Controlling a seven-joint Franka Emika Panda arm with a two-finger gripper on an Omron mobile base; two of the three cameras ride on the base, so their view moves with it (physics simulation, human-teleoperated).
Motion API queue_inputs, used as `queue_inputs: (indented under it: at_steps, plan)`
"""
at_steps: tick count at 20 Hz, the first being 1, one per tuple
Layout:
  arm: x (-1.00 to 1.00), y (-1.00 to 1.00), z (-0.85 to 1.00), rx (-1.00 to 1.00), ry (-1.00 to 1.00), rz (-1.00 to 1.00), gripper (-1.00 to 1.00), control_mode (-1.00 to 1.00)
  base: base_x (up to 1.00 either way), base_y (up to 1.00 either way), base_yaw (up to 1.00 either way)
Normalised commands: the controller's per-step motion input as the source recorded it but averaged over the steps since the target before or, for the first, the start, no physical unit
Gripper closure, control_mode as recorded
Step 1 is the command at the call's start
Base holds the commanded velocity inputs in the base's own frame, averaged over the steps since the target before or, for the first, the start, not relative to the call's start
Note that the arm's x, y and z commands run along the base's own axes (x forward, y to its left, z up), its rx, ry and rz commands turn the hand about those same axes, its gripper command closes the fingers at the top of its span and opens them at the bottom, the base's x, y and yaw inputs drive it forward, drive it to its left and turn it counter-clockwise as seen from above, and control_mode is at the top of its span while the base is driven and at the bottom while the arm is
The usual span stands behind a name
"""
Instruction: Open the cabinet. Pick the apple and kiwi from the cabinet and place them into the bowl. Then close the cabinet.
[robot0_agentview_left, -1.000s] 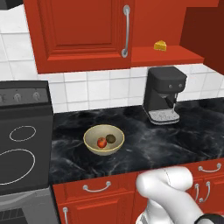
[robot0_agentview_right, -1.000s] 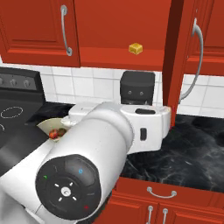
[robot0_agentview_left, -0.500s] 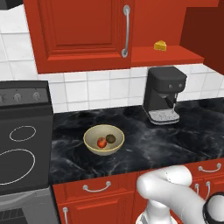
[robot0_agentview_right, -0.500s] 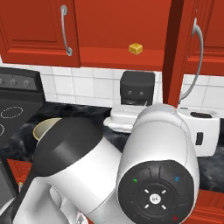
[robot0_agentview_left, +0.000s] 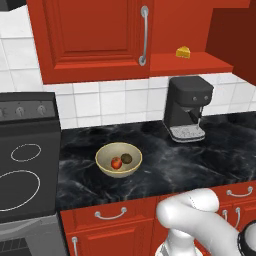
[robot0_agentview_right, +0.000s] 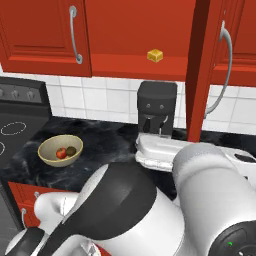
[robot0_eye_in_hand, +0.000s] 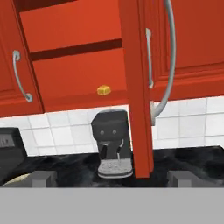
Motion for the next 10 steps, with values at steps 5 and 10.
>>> queue_inputs:
  at_steps: [5,10]
  plan:
    - [0.36,0.00,-0.31,0.33,-0.11,0.13,-1.00,-1.00,0.00,0.00,0.00]
    - [0.46,0.08,-0.48,0.35,-0.21,0.17,-1.00,-1.00,0.00,0.00,0.00]
